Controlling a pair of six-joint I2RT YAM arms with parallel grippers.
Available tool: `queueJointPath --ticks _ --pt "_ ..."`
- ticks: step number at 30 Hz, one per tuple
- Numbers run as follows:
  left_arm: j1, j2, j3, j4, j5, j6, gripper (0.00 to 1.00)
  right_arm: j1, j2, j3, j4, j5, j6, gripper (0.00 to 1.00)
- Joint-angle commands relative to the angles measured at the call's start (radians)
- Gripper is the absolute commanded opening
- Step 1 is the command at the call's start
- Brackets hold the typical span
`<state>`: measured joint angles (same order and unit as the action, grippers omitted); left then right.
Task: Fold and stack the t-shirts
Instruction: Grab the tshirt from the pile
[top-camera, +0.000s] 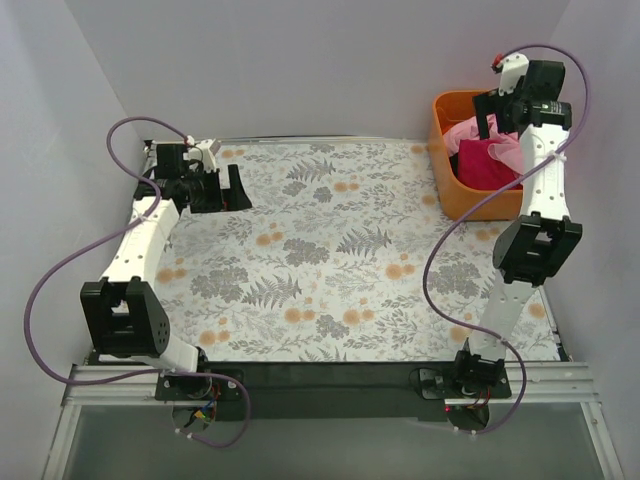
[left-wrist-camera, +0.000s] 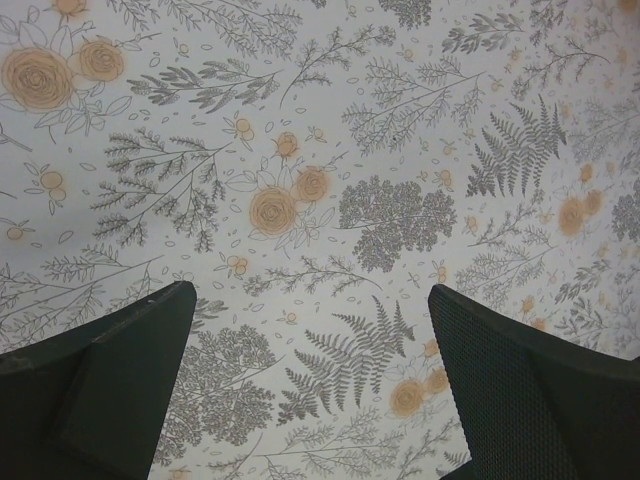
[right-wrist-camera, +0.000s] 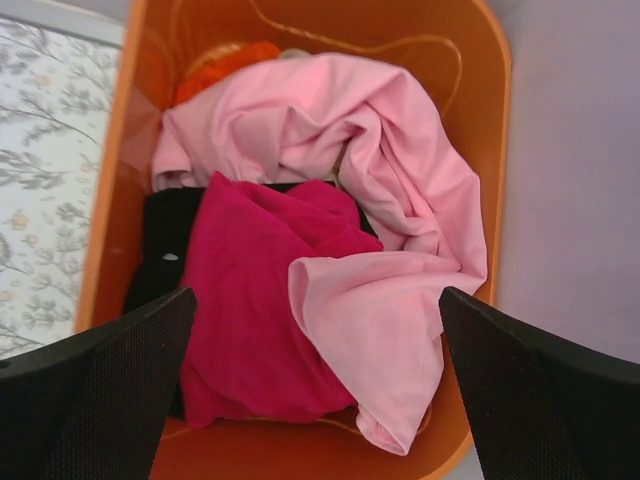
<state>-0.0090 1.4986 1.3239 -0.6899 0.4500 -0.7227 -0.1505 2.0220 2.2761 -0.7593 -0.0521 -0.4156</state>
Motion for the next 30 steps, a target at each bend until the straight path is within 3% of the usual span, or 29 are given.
queueJointPath --ticks 1,6,12,15,18,19,22,30 --pt "0.000 -0.015 0.009 -0.025 0.013 -0.006 0.98 -0.067 0.087 0.039 0.026 0.060 0.014 0.98" --pt "-0.002 -0.020 -0.011 -0.023 -0.002 -0.001 0.98 -0.116 0.144 -0.030 0.035 -0.031 -0.002 0.90" --pt "-0.002 -0.020 -0.037 -0.013 -0.008 0.005 0.98 -0.141 0.164 -0.078 0.043 -0.103 0.006 0.73" --pt "-0.002 -0.021 -0.048 -0.010 -0.013 0.006 0.98 -0.147 0.170 -0.066 0.055 -0.086 0.008 0.59" --pt "-0.002 -0.021 -0.058 -0.005 -0.013 0.006 0.98 -0.159 0.169 -0.046 0.075 -0.083 0.031 0.35" --pt "0.000 -0.021 -0.061 -0.003 -0.011 0.006 0.98 -0.161 0.162 -0.035 0.077 -0.084 0.037 0.21" --pt "-0.002 -0.021 -0.068 -0.005 -0.011 0.008 0.98 -0.164 0.115 -0.046 0.087 -0.097 0.040 0.07" --pt "-0.002 -0.014 -0.078 0.001 0.001 0.009 0.98 -0.170 -0.025 -0.122 0.193 -0.049 0.052 0.01"
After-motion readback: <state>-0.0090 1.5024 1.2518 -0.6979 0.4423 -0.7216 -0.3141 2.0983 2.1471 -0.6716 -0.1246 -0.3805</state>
